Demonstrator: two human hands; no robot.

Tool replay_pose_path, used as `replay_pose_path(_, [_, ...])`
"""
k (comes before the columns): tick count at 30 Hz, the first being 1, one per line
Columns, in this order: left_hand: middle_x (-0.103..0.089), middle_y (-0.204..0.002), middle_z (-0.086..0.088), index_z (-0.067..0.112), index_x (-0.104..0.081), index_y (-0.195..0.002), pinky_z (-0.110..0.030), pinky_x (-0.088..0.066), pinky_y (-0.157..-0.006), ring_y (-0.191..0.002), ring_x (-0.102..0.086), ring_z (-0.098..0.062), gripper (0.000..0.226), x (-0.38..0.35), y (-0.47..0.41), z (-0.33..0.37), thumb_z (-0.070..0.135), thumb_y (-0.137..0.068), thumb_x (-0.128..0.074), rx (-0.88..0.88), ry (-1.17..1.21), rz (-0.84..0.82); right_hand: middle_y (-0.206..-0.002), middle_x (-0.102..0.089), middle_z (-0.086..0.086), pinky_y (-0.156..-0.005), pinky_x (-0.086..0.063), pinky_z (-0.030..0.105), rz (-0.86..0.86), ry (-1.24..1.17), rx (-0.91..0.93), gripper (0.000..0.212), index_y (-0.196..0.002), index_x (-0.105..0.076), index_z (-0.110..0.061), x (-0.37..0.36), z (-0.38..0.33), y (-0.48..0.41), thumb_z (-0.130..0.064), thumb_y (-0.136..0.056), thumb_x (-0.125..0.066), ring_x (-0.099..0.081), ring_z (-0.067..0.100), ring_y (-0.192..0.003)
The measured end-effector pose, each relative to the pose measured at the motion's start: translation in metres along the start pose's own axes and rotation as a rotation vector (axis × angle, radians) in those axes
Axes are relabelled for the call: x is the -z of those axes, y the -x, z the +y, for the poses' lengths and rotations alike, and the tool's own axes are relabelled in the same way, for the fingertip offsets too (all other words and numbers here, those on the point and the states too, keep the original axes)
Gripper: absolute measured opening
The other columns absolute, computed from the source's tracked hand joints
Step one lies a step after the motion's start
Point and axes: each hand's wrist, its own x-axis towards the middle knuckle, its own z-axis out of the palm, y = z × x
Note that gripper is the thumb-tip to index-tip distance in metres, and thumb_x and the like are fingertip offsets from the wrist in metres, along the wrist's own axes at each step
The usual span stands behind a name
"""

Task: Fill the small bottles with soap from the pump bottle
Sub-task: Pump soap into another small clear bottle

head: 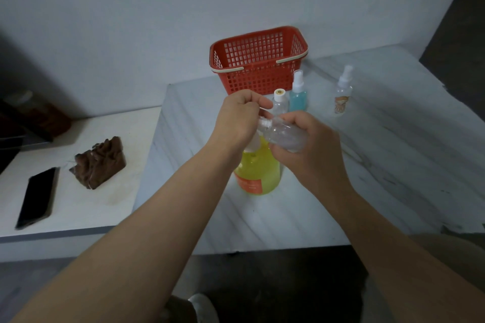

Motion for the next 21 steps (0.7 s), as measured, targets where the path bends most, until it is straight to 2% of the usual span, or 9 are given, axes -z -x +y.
replay_pose_path(5, [-0.064,-0.080,-0.013,0.013,-0.063,-0.074,-0.027,-0.044,-0.060,-0.073,-0.057,-0.023,0.034,-0.001,0.000,-0.005,-0.003,-0.083,-0.035,0.015,-0.029,0.015,-0.068,-0.060,-0.013,-0.058,-0.038,0.006,-0.021,-0.012,-0.020,0.026,-0.085,-0.065,-0.021,0.000,-0.001,-0.001,-0.010,-0.065,-0.076,-0.056,0.006,-0.072])
replay_pose_path(9, [-0.064,-0.079,-0.015,0.013,-0.063,-0.072,-0.025,-0.039,-0.054,-0.070,-0.055,-0.025,0.037,-0.001,0.000,-0.009,-0.008,-0.076,-0.032,0.003,-0.026,0.011,-0.070,-0.064,-0.008,-0.059,-0.040,0.011,-0.017,-0.039,-0.032,0.025,-0.085,-0.066,-0.022,-0.001,0.001,0.001,-0.011,-0.066,-0.077,-0.058,0.008,-0.070])
replay_pose_path(13, [-0.060,-0.069,-0.009,0.012,-0.062,-0.070,-0.026,-0.041,-0.058,-0.068,-0.055,-0.024,0.039,-0.005,-0.001,-0.012,-0.010,-0.073,-0.030,-0.009,-0.034,0.022,-0.070,-0.061,-0.016,-0.061,-0.041,0.014,-0.019,-0.047,-0.050,0.033,-0.085,-0.063,-0.031,-0.003,0.005,0.004,-0.011,-0.064,-0.077,-0.057,0.007,-0.072])
replay_pose_path(18, [-0.058,-0.066,-0.009,0.011,-0.060,-0.067,-0.025,-0.041,-0.055,-0.065,-0.054,-0.023,0.039,-0.007,-0.004,-0.014,-0.011,-0.072,-0.029,-0.009,-0.027,0.021,-0.070,-0.063,-0.011,-0.062,-0.045,0.023,-0.017,-0.037,-0.057,0.034,-0.081,-0.061,-0.034,-0.005,0.007,0.002,-0.010,-0.063,-0.076,-0.058,0.010,-0.069])
replay_pose_path(21, [-0.059,-0.066,-0.009,0.012,-0.060,-0.066,-0.024,-0.039,-0.053,-0.065,-0.053,-0.023,0.039,-0.007,-0.003,-0.014,-0.011,-0.073,-0.029,-0.007,-0.032,0.016,-0.070,-0.062,-0.013,-0.062,-0.043,0.019,-0.015,-0.024,-0.056,0.034,-0.082,-0.061,-0.033,-0.005,0.007,0.002,-0.009,-0.062,-0.076,-0.057,0.009,-0.069])
